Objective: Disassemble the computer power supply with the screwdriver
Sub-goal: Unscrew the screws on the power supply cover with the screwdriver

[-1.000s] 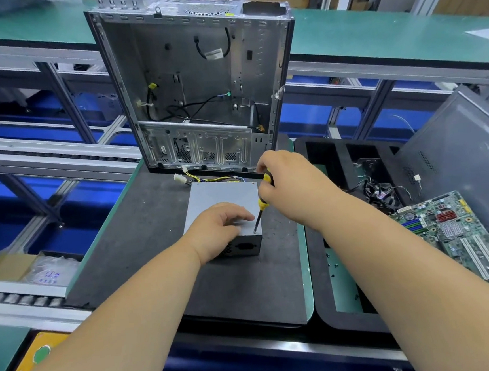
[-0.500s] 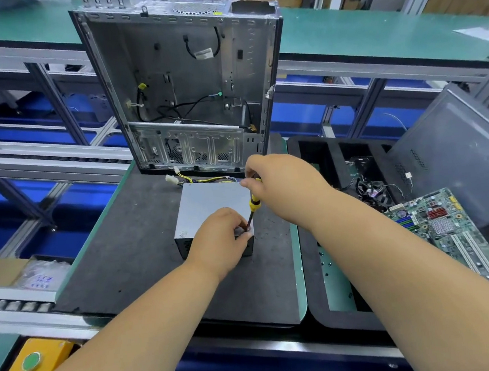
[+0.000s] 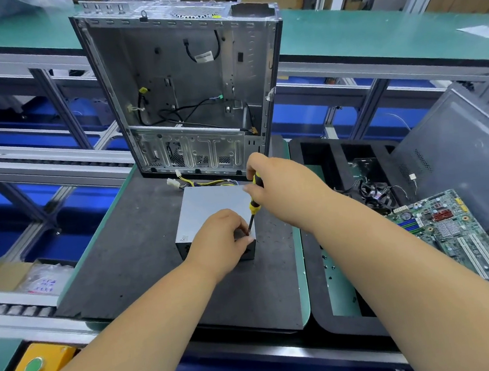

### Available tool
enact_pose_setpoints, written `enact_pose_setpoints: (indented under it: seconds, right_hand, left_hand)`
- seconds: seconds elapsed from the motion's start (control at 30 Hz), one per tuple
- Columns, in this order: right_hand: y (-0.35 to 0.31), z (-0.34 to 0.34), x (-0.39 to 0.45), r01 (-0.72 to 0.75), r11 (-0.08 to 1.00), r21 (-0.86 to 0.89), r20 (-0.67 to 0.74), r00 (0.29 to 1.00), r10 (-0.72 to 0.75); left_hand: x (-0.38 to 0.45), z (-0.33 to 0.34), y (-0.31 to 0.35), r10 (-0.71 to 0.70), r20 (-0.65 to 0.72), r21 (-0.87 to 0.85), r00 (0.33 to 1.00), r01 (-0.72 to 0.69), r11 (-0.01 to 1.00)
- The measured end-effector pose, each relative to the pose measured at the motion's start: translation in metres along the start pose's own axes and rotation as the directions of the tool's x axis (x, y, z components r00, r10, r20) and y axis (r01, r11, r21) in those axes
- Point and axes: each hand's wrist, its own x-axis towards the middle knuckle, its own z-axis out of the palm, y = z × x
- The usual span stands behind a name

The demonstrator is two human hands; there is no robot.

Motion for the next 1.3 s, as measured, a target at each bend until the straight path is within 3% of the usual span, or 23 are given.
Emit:
enact_pose_setpoints:
  seconds: [0.2,0.4,0.63,0.83,0.97,1.3]
  right_hand:
    - [-0.009,-0.003,-0.001,0.032,0.987,0.155,0.051,0.998,-0.04]
    - [-0.008,-0.003,-0.001,0.03,0.998,-0.052,0.016,0.999,-0.03]
    - [-0.009,-0.002,-0.001,0.037,0.995,0.091,0.021,0.999,-0.039]
    - [-0.009,0.003,-0.004,0.015,0.998,-0.063,-0.031,0.999,-0.017]
    - [-0.008,0.001,-0.003,0.006,0.999,0.048,0.008,1.0,-0.006]
    - [0.009,-0.003,-0.017,-0.066,0.981,0.184,-0.137,0.986,0.092]
  left_hand:
    - [-0.001,-0.004,-0.005,-0.027,0.028,-0.085,0.999,0.03,0.996]
    - [-0.001,-0.006,-0.003,-0.033,0.051,-0.119,0.998,0.038,0.992]
    - [-0.002,-0.003,-0.002,-0.059,0.017,-0.17,0.998,0.061,0.984]
    - [-0.004,-0.005,0.003,-0.081,0.013,-0.194,0.997,0.082,0.978]
    - [-0.003,-0.006,0.005,-0.096,0.014,-0.173,0.995,0.097,0.98]
    - [0.001,-0.006,0.003,-0.106,-0.017,-0.071,0.994,0.105,0.992]
